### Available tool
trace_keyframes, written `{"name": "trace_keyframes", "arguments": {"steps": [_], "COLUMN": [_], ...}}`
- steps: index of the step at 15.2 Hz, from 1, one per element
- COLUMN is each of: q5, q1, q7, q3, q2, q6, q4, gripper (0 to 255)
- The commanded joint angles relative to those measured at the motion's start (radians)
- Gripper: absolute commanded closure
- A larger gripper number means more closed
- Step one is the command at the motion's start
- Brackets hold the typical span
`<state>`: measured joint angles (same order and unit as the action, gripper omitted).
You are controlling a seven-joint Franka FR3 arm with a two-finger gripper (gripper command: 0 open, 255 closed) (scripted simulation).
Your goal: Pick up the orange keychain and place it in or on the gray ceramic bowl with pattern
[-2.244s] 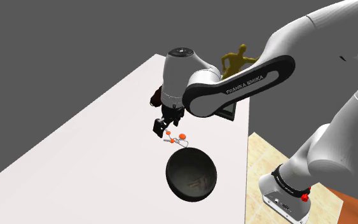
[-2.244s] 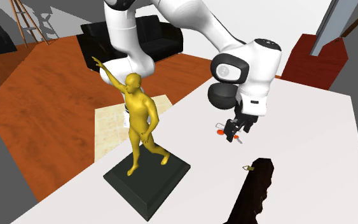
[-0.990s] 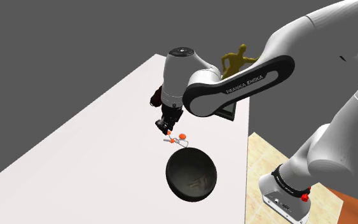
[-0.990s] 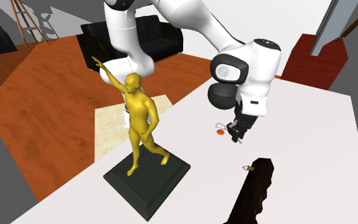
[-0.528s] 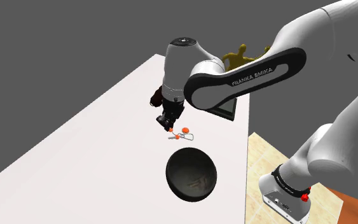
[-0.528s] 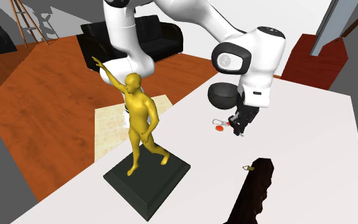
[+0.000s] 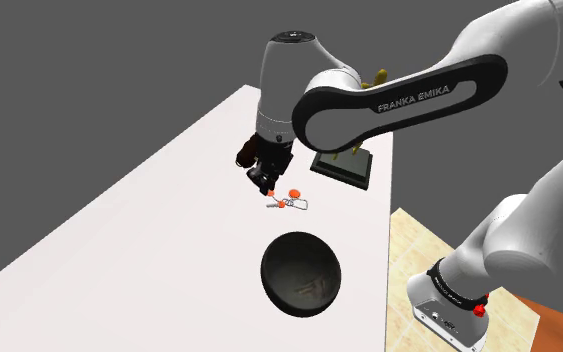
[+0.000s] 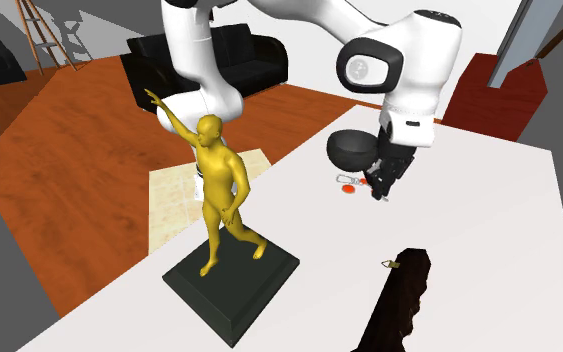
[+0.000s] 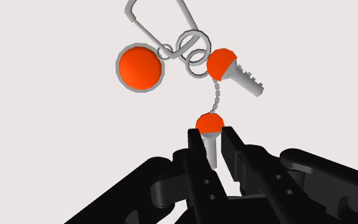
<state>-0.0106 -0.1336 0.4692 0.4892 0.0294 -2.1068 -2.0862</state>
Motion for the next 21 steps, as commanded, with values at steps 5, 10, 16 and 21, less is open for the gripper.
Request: {"name": "trace_keyframes", "arguments": {"steps": [5, 10, 16, 21], "q5": [0.016, 0.026, 0.034, 0.080], "q1": [0.003, 0.004, 0.006, -0.030], "q7": [-0.012, -0.019, -0.025, 0.027], "q3": [-0.002, -0.004, -0.006, 0.027], "q2": [-0.030, -0.050, -0.067, -0.154], "q6": [0.077, 0.142, 0.221, 0.229], "q4": [0.050, 0.097, 0.162, 0.094], "gripper": [255, 255, 255, 255]}}
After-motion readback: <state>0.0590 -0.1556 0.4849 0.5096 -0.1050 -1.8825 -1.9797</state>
